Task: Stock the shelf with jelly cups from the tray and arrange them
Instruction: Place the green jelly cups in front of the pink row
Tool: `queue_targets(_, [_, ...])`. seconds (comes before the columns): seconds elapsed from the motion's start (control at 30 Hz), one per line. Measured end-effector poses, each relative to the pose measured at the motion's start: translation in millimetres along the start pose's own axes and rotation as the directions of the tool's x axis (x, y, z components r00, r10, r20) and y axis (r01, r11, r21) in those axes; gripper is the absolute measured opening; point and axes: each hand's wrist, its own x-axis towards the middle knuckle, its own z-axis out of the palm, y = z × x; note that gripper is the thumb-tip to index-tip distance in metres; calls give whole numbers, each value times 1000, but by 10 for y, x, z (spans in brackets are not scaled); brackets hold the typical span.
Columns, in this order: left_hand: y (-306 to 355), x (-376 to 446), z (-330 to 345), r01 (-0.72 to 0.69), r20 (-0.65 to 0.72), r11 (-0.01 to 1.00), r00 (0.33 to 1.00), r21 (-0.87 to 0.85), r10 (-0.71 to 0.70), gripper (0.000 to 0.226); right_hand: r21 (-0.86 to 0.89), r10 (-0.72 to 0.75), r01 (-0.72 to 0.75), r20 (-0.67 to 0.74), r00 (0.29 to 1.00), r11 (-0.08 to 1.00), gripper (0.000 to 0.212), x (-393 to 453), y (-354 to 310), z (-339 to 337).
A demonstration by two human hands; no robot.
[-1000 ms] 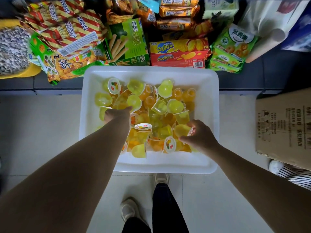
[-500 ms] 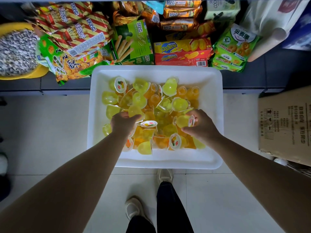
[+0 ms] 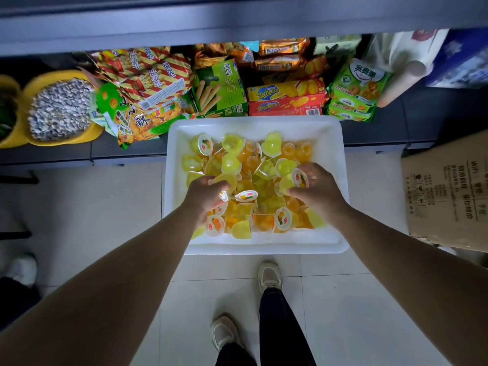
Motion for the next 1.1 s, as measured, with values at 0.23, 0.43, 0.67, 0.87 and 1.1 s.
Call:
queue_targets(0.23, [456, -749, -168, -110, 71, 985, 990, -133, 120, 50, 165, -118, 127, -66, 991, 978, 60, -619, -633, -143])
queue_targets(0.43, [963, -1772, -415, -253, 101, 935, 953, -250, 285, 49, 354, -243, 289, -171, 955, 889, 60, -1483, -1520, -492])
queue_targets(0.67, [1913, -3030, -892, -465, 136, 842, 848, -275, 512, 42, 313, -393, 473, -286, 874, 824, 56, -2484, -2721, -1158])
queue_targets(0.87, [2870, -4063, -1257, -563, 96, 735, 766, -377, 636, 53, 261, -513, 587, -300, 804, 767, 40, -3252, -3689, -1845])
queue_targets(1.1, [3930, -4780, -1356, -785, 2, 539, 565, -307, 825, 46, 235, -616, 703, -349, 706, 672, 54, -3592, -4622, -2503])
